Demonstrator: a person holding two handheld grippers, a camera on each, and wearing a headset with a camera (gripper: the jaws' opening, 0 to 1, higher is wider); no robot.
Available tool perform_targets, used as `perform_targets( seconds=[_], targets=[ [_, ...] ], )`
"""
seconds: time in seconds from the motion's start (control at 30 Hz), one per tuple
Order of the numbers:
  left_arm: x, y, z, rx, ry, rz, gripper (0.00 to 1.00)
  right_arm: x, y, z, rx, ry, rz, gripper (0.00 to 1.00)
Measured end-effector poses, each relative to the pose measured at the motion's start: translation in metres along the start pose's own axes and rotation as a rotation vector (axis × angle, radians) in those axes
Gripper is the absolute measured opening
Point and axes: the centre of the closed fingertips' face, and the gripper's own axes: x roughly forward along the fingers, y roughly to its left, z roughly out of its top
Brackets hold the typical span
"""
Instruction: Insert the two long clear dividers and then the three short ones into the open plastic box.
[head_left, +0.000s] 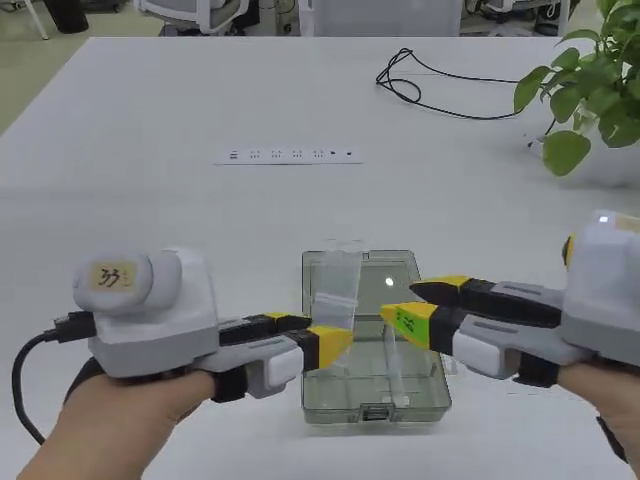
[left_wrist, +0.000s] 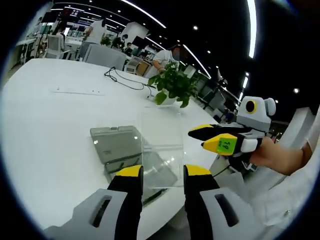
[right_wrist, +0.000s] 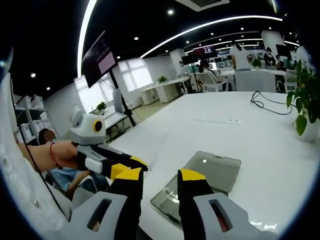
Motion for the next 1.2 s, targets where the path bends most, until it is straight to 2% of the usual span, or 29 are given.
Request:
perform_targets(
  seconds=[0.13, 0.27, 0.53, 0.63, 0.67, 0.77, 0.87, 0.93, 1.2],
  targets=[
    [0.000, -0.004, 0.002, 0.041, 0.002, -0.004, 0.30, 0.007, 0.003, 0.002, 0.053, -0.013, 0.001, 0.23],
    [0.000, -0.009, 0.006, 0.073, -0.002, -0.012, 0.30, 0.014, 0.006, 0.002, 0.065, -0.005, 0.008, 0.18],
    [0.000, -0.012, 0.009, 0.125, 0.001, -0.013, 0.30, 0.021, 0.007, 0.001, 0.106, -0.002, -0.001, 0.13],
    [0.000, -0.011, 0.010, 0.138, 0.002, -0.006, 0.30, 0.022, 0.009, 0.000, 0.124, -0.002, 0.000, 0.08],
    [0.000, -0.010, 0.010, 0.144, 0.003, -0.003, 0.30, 0.022, 0.008, 0.000, 0.133, -0.005, -0.021, 0.08],
    [0.002, -0.012, 0.010, 0.131, -0.008, -0.003, 0.31, 0.023, 0.008, 0.002, 0.168, -0.020, -0.044, 0.07],
    [0.002, -0.011, 0.010, 0.136, -0.011, 0.000, 0.29, 0.024, 0.008, 0.001, 0.165, -0.020, -0.055, 0.06],
    [0.002, -0.012, 0.010, 0.112, -0.016, -0.010, 0.31, 0.024, 0.008, 0.001, 0.170, -0.017, -0.059, 0.06],
    [0.000, -0.012, 0.005, 0.147, 0.001, -0.030, 0.33, 0.026, 0.008, -0.002, 0.189, 0.004, -0.052, 0.06]
  ],
)
